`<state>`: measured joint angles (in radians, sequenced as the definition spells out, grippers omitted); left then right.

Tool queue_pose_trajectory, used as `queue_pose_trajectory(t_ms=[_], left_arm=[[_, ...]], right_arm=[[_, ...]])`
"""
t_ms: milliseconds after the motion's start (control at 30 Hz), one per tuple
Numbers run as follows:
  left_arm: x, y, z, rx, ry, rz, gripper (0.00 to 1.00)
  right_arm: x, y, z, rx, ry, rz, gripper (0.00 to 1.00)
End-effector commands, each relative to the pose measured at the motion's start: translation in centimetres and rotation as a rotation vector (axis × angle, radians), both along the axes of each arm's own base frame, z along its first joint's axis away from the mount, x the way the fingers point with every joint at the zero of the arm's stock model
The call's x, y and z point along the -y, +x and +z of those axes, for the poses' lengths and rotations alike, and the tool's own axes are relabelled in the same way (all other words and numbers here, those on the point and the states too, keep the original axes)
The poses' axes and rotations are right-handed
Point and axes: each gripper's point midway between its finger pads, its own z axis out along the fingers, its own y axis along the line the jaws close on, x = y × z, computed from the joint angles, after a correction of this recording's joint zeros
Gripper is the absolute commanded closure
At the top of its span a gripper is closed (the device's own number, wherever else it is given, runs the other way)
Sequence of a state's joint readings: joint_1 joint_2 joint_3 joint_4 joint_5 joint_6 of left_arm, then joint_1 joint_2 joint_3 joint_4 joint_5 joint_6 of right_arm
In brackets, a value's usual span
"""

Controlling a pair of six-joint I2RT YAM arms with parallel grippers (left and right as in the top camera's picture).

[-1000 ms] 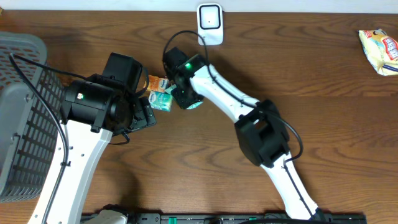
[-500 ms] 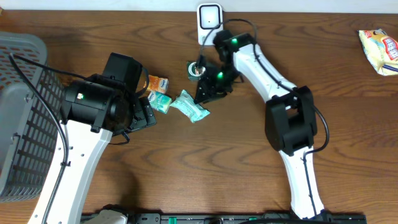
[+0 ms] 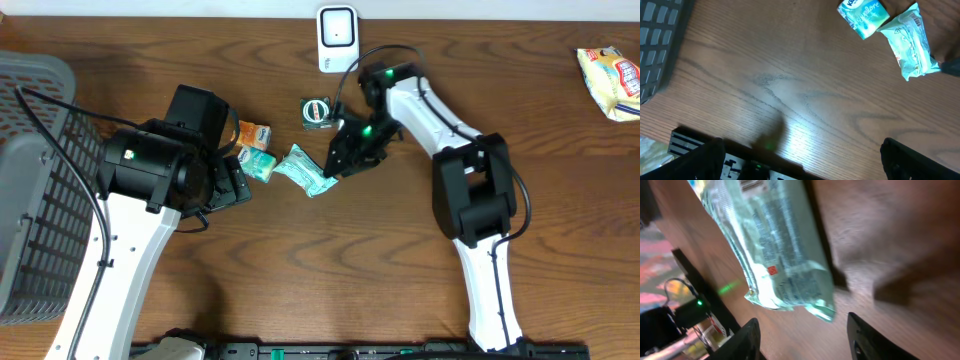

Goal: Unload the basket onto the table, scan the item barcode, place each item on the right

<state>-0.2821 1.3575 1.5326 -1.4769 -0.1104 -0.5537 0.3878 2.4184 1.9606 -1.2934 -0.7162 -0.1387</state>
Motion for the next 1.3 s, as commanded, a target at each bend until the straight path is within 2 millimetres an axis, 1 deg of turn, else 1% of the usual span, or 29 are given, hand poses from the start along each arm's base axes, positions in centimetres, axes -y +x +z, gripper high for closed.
queue_pose_trajectory(t_ms=[0,67,133,233,333,433,533,633,767,800,900,967,1067,1200,1267], left_arm=[[-0.2,-0.1,0.2,0.008,-0.001,0.014,0.02],[-0.2,-0.1,0.2,0.008,-0.001,0.014,0.02],[-0.2,-0.1,0.2,0.008,-0.001,0.014,0.02],[-0.2,-0.1,0.2,0.008,-0.001,0.014,0.02],[-0.2,-0.1,0.2,0.008,-0.001,0.014,0.03],[-0.2,-0.1,0.2,0.008,-0.001,0.014,0.02],[-0.2,-0.1,0.2,0.008,-0.001,0.014,0.02],[-0.2,-0.1,0.2,0.008,-0.001,0.014,0.02],[-0.2,-0.1,0.2,0.008,-0.001,0.014,0.02],[-0.2,-0.1,0.2,0.008,-0.001,0.014,0.02],[-0.2,-0.1,0.2,0.008,-0.001,0.014,0.02],[-0.2,-0.1,0.2,0.008,-0.001,0.014,0.02],[-0.2,-0.1,0.2,0.008,-0.001,0.014,0.02],[-0.2,-0.1,0.2,0.008,-0.001,0.014,0.02],[-0.2,-0.1,0.2,0.008,-0.001,0.014,0.02]], right_arm=[[-1.3,0.1,1.8,0.098,-0.032,0.055,0.47],[-1.0,0.8,1.9,0.153,-0.128,0.048,0.46],[-0.3,1.6,2.5,0.232,-0.251,0.03,0.45],[0.1,2.3,4.2,0.382,-0.387,0.037,0.45],[-0.8,2.6,5.8,0.51,-0.461,0.048,0.44],[-2.4,2.2,6.0,0.588,-0.495,0.086,0.44],[-3.4,1.6,5.3,0.63,-0.534,0.127,0.44],[-4.2,1.3,4.0,0.665,-0.576,0.162,0.43],[-5.6,0.4,1.5,0.667,-0.592,0.2,0.43],[-5.7,0.3,0.9,0.666,-0.608,0.197,0.43],[-5.1,0.5,-0.4,0.664,-0.667,0.177,0.43],[-5.0,0.4,-0.8,0.656,-0.672,0.18,0.43],[-4.8,0.5,-1.1,0.649,-0.678,0.18,0.43],[-4.9,0.3,-1.3,0.643,-0.678,0.183,0.49],[-4.8,0.1,-1.6,0.634,-0.677,0.187,0.5]])
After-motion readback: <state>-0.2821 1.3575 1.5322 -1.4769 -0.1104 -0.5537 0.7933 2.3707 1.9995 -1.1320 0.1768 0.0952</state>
